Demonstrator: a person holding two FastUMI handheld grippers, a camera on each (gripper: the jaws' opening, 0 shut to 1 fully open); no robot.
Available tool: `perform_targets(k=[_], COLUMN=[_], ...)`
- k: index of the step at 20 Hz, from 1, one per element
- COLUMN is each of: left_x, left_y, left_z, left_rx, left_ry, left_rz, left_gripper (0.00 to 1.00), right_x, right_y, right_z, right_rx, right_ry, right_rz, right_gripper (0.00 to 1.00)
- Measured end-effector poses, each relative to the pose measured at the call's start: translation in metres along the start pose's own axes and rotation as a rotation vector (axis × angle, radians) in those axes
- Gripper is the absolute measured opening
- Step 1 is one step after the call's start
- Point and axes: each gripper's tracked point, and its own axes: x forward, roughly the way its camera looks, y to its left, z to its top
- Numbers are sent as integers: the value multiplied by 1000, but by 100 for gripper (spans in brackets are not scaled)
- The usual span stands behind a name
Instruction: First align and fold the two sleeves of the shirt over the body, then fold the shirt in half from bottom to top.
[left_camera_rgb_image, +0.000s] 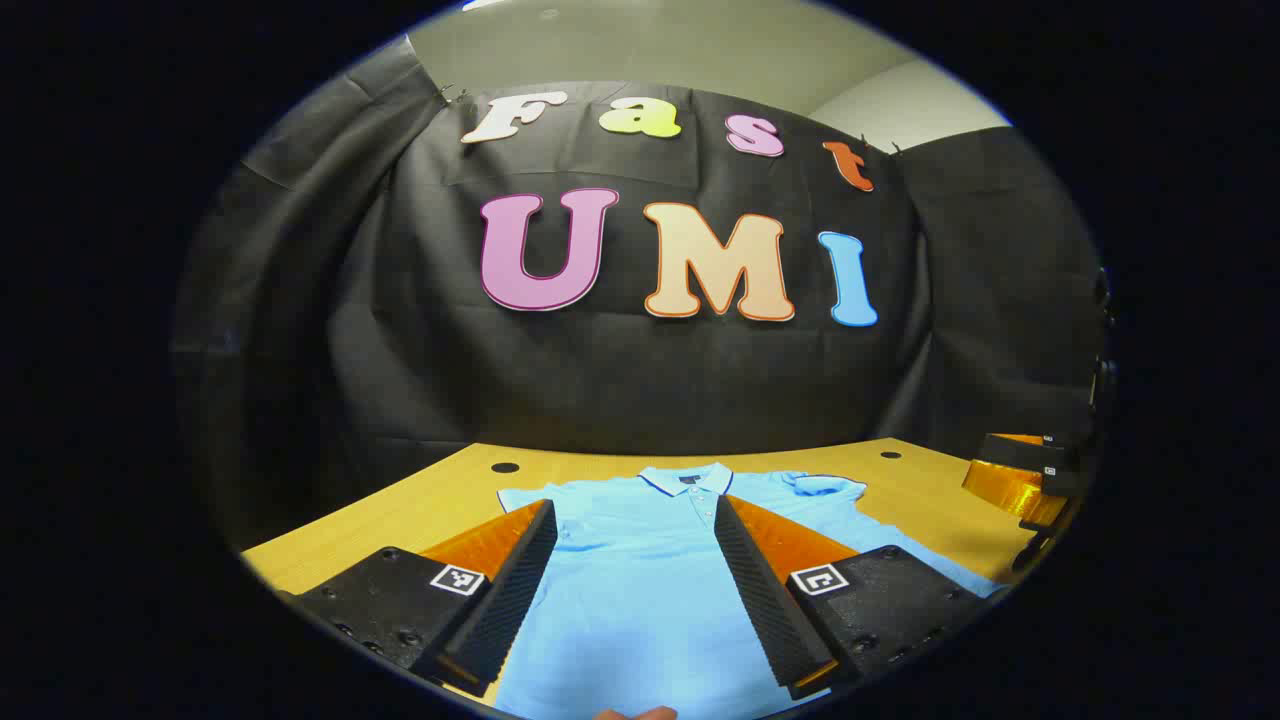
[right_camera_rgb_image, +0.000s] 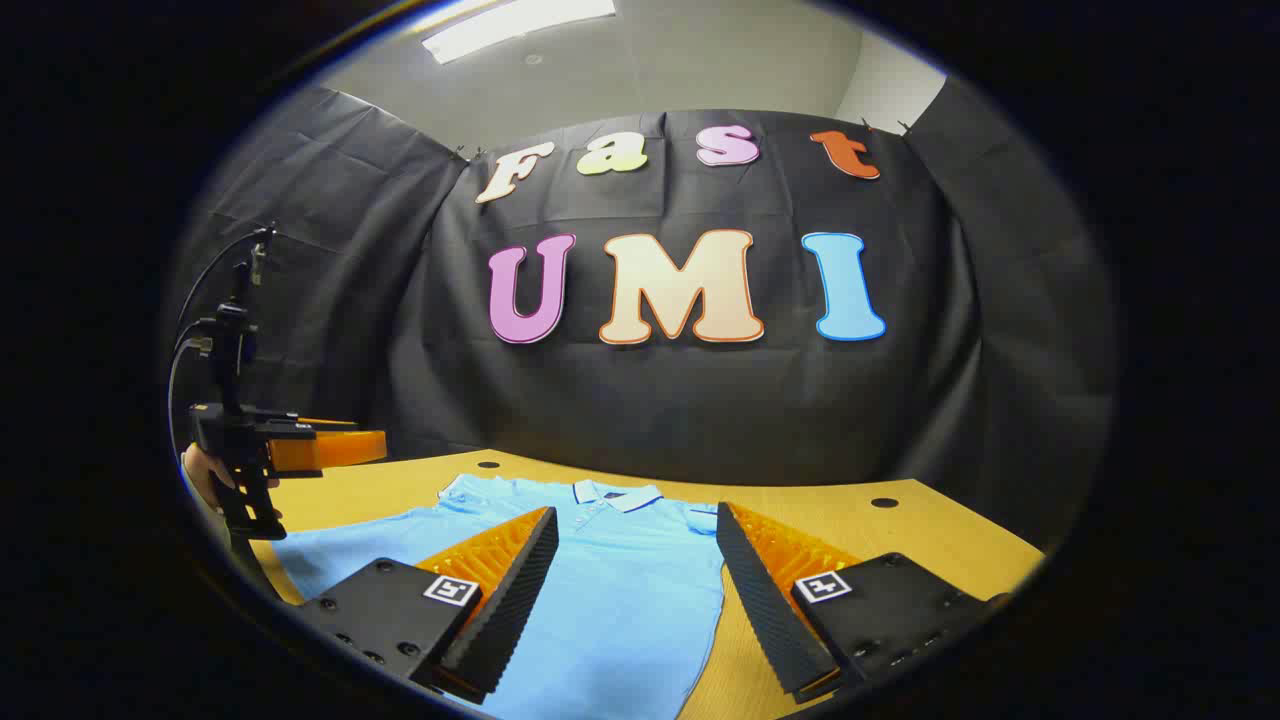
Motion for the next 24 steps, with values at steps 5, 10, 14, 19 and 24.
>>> perform_targets(k=[5, 10, 14, 19, 24], left_x=[-1, -1, -1, 0, 2], left_y=[3, 5, 3, 3, 4], left_z=[1, 1, -2, -6, -9], left_rx=[-1, -9, -15, -20, -16], left_ry=[1, -4, 6, 16, 29], left_rz=[12, 20, 15, 12, 12], left_gripper=[95, 95, 95, 95, 95], right_x=[-2, -1, -1, -1, 5], right_y=[-3, -5, -3, -4, -5], right_z=[-5, -7, -7, -13, -25], right_rx=[8, 20, 22, 17, 12], right_ry=[23, 29, 33, 55, 109], right_rz=[-13, -14, -10, -10, -5], right_gripper=[99, 99, 99, 99, 99])
